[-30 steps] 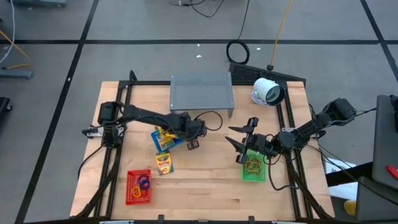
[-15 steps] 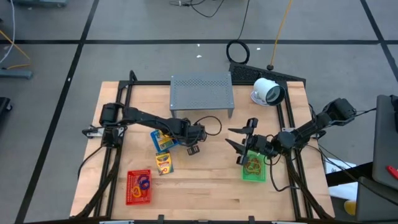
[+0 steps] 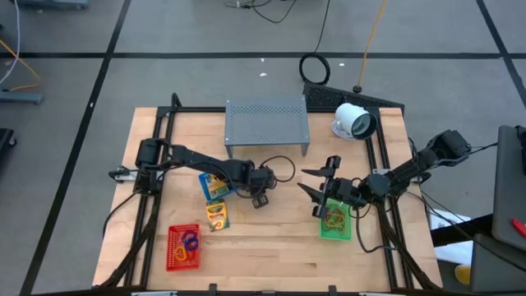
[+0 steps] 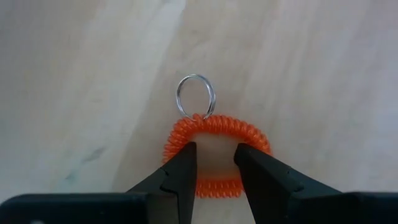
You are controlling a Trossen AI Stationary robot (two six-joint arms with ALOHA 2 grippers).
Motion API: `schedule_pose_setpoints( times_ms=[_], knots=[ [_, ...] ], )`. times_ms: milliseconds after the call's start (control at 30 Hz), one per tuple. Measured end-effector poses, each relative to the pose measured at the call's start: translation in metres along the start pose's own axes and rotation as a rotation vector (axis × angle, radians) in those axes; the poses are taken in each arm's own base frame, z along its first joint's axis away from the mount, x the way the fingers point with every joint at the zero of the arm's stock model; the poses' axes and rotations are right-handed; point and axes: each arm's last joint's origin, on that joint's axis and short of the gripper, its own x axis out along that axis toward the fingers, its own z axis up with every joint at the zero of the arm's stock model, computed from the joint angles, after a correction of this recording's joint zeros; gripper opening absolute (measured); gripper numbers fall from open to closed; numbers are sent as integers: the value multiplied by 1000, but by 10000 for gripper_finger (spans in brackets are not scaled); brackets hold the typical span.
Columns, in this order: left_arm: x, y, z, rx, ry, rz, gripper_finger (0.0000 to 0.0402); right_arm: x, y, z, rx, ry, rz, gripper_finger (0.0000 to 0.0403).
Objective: Pick & Place Office Desk Supplies
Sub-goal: Put the orange spiral keychain into the red bin
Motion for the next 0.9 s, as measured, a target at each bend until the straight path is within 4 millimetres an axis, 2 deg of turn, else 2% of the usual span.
schedule_pose_setpoints(
  times_ms=[233, 333, 667, 767, 900],
  knots=[
    [-11, -1, 3, -38, 78, -271, 127, 0, 0, 0, -4, 4, 2, 169],
    [-12, -4, 2, -26, 95, -319, 127, 0, 0, -1, -4, 4, 2, 169],
    [-11, -12, -2, 58, 57, -227, 121, 0, 0, 0, -4, 3, 2, 169],
    [-12, -14, -3, 82, 50, -212, 91, 0, 0, 0, -4, 3, 2, 169],
    [-12, -15, -4, 122, 47, -205, 17, 0, 0, 0, -3, 3, 2, 169]
  ],
)
